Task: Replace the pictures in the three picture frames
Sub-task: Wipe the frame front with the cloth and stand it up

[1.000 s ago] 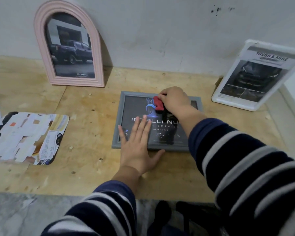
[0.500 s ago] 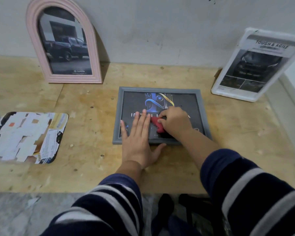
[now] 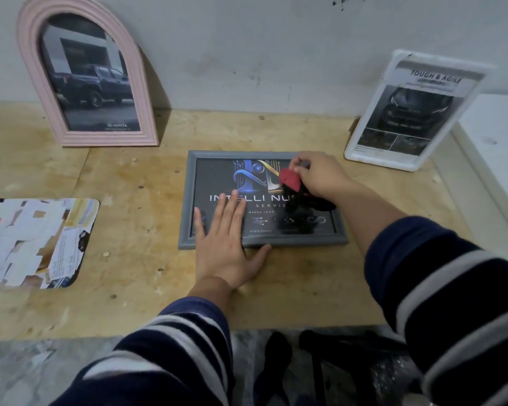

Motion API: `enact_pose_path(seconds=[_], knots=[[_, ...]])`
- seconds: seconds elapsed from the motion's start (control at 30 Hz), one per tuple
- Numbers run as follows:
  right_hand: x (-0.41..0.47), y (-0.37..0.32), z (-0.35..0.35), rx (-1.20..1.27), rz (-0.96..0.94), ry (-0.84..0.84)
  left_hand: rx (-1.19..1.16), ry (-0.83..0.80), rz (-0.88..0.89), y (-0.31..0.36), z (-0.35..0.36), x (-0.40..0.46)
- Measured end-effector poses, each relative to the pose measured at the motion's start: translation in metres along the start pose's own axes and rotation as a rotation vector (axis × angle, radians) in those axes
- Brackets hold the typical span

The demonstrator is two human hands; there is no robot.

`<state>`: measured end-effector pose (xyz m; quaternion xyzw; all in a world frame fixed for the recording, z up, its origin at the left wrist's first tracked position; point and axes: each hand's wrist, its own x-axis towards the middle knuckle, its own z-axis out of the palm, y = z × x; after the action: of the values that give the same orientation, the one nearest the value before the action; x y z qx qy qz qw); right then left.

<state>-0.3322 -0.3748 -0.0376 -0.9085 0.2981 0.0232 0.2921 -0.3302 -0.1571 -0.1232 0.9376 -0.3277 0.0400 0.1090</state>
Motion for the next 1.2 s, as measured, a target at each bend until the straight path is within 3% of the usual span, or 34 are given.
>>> enact_pose_path(seconds=[0.3,0.47,0.73,0.83,0.93,1.03,1.2], knots=[[0.037,0.002,0.028,-0.4,-0.082,0.011,-0.053,0.049,-0.003,0.004,0.0,0.004],[0.011,0.015,0.033,-0.36,-0.097,0.031,-0.049,0.036,0.005,0.007,-0.001,0.004],[-0.046,0.017,0.048,-0.372,-0.122,-0.072,-0.002,-0.04,-0.04,-0.003,0.0,0.001],[-0.059,0.019,0.029,-0.258,-0.03,-0.206,0.014,-0.031,-0.009,-0.001,-0.002,-0.001],[-0.061,0.026,-0.002,0.093,0.093,-0.294,0.035,0.016,0.075,0.002,-0.004,-0.003],[-0.056,0.038,-0.024,0.395,0.259,-0.169,0.004,0.057,0.167,0.026,-0.006,0.005],[-0.018,0.048,-0.033,0.237,0.182,0.031,-0.091,-0.009,0.196,0.073,0.005,0.027]])
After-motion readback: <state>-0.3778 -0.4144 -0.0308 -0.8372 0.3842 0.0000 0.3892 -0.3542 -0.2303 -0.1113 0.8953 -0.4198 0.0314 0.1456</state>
